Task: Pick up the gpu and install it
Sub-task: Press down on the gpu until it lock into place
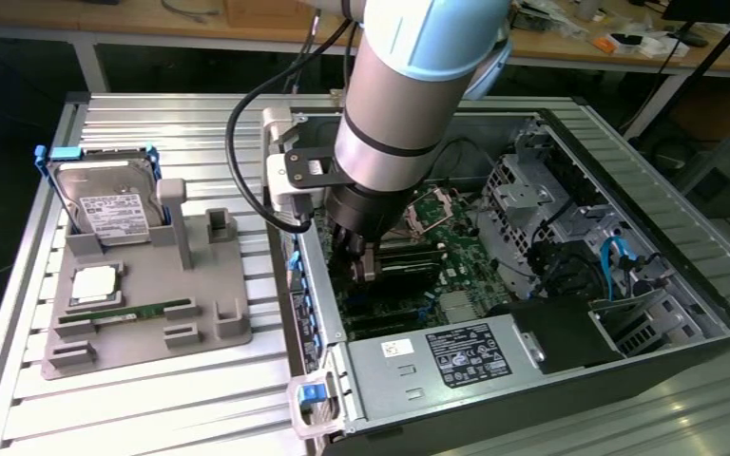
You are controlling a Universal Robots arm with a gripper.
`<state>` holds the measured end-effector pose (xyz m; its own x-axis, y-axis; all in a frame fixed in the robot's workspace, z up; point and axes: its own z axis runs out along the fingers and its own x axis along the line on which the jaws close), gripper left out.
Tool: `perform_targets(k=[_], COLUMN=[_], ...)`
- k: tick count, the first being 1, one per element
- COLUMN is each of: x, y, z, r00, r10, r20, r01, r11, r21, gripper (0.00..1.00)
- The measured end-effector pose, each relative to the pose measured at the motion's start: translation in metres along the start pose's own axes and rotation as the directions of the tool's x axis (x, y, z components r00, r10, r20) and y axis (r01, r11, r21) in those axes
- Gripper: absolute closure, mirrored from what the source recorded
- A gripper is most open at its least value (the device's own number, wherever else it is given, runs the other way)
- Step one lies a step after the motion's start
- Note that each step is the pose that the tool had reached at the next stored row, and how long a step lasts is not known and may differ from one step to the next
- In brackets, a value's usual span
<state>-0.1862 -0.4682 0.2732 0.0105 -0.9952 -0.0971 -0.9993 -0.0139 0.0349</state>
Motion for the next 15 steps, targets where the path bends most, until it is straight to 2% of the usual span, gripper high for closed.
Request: perform_targets(k=[7,15], x=[0.0004,0.0003], y=[0.0000,-0.0001], z=[0.0033,0.0037], r00=[1.0000,1.0000], r10=[0.000,0.000], r20=[-0.0011,0.0002], r01=[0.000,0.000], r11=[1.0000,1.0000], r21=[-0.0009,0.0001], gripper=[0.89,0.89])
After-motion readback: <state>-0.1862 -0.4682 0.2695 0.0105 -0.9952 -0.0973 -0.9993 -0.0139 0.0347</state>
